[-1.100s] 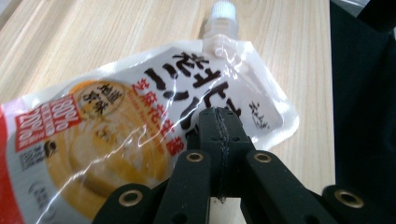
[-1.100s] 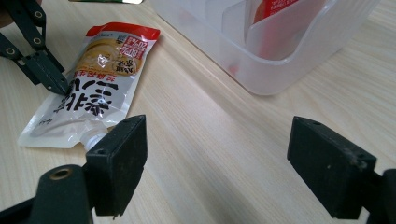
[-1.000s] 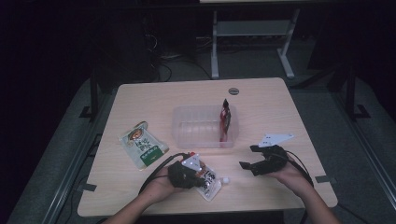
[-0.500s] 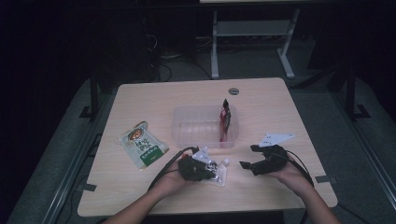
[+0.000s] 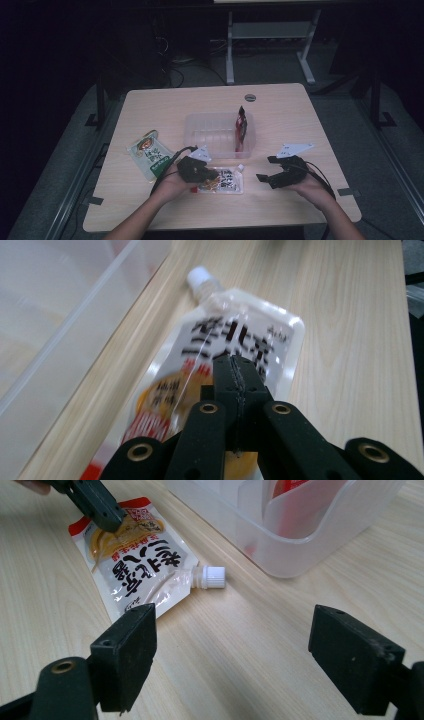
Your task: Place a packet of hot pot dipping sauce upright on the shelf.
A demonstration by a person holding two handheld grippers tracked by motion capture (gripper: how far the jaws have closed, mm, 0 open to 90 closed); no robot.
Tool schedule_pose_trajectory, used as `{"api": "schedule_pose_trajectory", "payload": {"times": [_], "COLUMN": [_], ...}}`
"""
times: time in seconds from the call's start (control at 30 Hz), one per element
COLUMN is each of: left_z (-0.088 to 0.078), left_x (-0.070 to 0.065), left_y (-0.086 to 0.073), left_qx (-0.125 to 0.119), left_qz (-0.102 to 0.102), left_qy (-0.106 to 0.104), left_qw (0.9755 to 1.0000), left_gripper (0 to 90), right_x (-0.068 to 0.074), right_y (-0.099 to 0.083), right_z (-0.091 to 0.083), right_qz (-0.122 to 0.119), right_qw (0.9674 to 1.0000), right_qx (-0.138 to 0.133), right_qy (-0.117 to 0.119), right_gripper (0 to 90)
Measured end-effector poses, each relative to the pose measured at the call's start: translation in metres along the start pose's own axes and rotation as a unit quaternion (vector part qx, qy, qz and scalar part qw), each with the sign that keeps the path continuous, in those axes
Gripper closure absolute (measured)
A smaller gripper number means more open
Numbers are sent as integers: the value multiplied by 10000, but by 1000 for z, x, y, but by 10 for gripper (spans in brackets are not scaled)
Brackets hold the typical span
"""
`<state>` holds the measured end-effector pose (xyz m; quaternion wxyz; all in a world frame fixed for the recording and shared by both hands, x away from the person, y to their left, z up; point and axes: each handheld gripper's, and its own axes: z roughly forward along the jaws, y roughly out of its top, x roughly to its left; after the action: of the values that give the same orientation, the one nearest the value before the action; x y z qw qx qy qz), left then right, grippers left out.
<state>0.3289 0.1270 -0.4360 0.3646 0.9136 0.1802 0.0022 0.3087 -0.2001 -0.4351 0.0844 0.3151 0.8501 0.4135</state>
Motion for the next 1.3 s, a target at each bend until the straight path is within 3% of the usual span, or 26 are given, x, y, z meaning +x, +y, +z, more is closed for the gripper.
{"api": "schedule_pose_trajectory", "payload": {"times": [0.2,0.37,0.5,0.6,0.93,1.03,1.17,1.3], "left_z": [-9,0,8,14,21,22,24,25], "left_x": [5,4,2,2,3,3,1,-1], "left_y": [-6,-3,-1,-2,-3,-2,0,2], "left_qx": [-18,40,76,195,258,393,496,580], "left_qz": [-85,-37,0,37,-39,7,48,-36], "left_qy": [60,61,64,92,113,146,226,270], "left_qw": [9999,10000,10000,9998,9996,9991,9985,9979], "left_gripper": [897,897,897,897,899,900,900,900], "right_x": [2,4,4,5,10,12,15,19], "right_y": [0,0,0,0,-1,-1,0,0], "right_z": [4,8,11,14,21,24,29,35], "right_qz": [-40,-61,89,133,107,100,235,304], "right_qw": [10000,9998,9993,9987,9972,9965,9948,9935], "right_qx": [47,119,72,188,351,431,504,581], "right_qy": [46,132,345,449,649,706,853,930], "right_gripper": [185,180,174,161,152,149,149,157]}}
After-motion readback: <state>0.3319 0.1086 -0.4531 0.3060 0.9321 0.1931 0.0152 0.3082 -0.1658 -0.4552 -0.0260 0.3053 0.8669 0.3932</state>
